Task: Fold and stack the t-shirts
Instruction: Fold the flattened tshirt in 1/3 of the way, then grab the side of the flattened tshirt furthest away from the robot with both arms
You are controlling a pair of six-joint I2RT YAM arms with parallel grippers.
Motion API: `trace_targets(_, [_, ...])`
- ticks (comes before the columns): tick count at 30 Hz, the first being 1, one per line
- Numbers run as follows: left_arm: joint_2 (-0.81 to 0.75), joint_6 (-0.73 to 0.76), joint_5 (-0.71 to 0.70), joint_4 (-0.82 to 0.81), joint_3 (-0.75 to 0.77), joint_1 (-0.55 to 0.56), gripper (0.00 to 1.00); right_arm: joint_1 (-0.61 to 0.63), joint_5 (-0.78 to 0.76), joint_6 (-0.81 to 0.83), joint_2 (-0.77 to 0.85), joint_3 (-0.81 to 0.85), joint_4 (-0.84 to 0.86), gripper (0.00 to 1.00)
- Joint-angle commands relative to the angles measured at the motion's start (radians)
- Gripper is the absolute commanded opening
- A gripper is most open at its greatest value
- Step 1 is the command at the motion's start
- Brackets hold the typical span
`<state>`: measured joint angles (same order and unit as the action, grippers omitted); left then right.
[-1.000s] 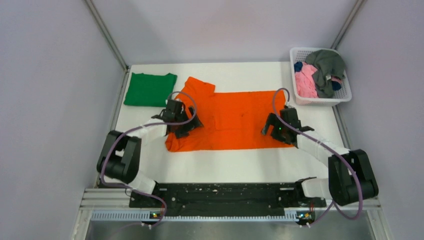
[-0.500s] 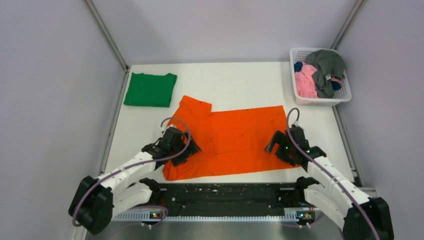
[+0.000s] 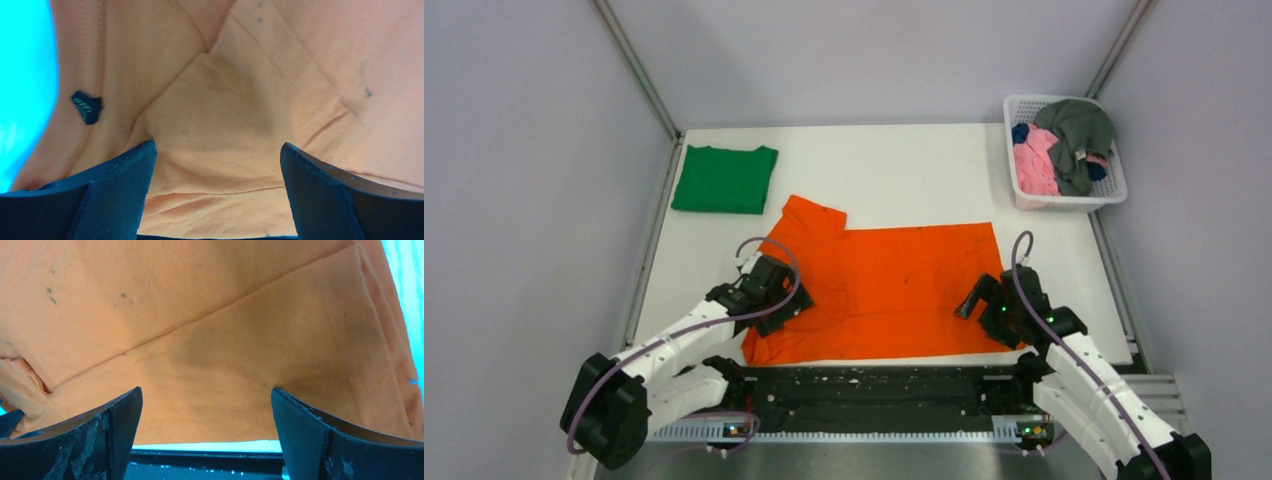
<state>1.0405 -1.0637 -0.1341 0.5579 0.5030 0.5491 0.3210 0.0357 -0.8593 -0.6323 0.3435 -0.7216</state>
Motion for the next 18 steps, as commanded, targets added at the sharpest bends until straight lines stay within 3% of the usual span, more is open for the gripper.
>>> trace_targets(1, [0.032, 0.037, -0.109, 0.113, 0.082, -0.001, 0.99, 0.013, -0.014, -0.001, 0.033, 0.037, -0.080, 0.99])
trace_targets(10, [0.049, 0.190, -0.254, 0.079, 0.339, -0.008, 0.99, 0.013, -0.226, 0.084, 0.022, 0.225, 0.138, 0.99])
trace_targets(14, [0.204, 0.293, -0.221, 0.003, 0.494, -0.086, 0.99, 0.013, -0.291, 0.135, -0.028, 0.261, 0.268, 0.99])
trace_targets(18, [0.453, 0.384, -0.139, -0.036, 0.703, -0.210, 0.99, 0.012, -0.300, 0.177, -0.108, 0.269, 0.331, 0.99])
